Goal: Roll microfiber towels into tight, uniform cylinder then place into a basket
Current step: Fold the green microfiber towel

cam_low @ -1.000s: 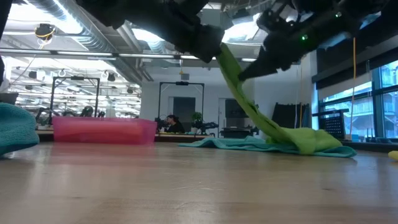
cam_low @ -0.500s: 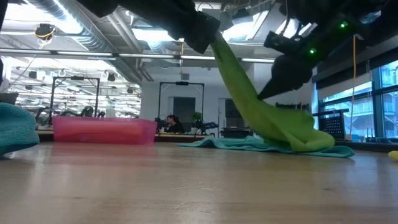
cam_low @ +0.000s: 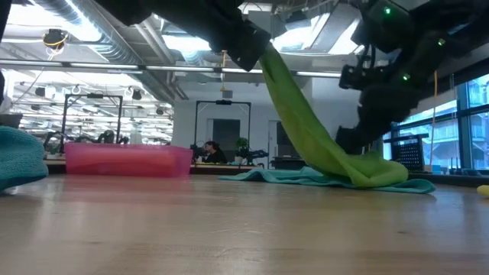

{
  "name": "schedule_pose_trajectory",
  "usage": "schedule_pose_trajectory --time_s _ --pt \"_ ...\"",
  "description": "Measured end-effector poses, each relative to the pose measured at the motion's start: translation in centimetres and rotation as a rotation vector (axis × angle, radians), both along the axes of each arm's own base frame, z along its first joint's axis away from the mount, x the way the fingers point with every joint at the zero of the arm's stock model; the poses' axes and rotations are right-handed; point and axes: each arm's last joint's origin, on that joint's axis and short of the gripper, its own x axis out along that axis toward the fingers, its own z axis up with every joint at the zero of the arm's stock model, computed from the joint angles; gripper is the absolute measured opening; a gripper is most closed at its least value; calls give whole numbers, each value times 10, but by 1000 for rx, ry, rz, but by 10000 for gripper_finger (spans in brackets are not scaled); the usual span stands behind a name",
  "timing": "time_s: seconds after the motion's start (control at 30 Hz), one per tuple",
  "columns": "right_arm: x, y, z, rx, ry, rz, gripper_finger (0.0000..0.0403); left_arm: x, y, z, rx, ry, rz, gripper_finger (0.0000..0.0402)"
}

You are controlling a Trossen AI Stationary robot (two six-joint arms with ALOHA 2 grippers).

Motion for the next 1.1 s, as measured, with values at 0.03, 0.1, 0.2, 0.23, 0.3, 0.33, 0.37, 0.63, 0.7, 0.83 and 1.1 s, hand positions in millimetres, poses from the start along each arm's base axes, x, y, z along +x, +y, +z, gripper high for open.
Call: schedule_pose_trajectory --time_s 0.03,0.1,0.2,0.23,0.3,0.33,0.37,0.63,0.7,0.83,1.1 --pt "-2 -1 -2 3 15 -6 125 0 0 0 4 4 0 0" --pt "-4 -2 -4 11 37 -28 125 0 0 0 5 3 0 0" --pt "-7 -5 -5 23 62 -63 125 0 1 0 12 10 1 0" --pt "-9 -6 -5 25 71 -72 125 0 1 0 14 13 1 0" --pt "-11 -7 -6 35 91 -96 125 0 1 0 17 17 1 0" --pt "-13 -6 -7 46 106 -104 125 0 1 0 17 17 1 0" --pt "-14 -6 -8 60 116 -106 125 0 1 0 17 17 1 0" --pt "-13 -5 -13 100 82 -35 121 0 1 0 18 17 0 0" --pt "-14 -6 -14 100 86 -35 114 0 1 0 17 17 0 0" --pt "-13 -8 -14 94 86 -34 75 0 1 0 18 17 0 0" --pt "-12 -8 15 50 -31 19 5 0 1 0 28 29 2 0"
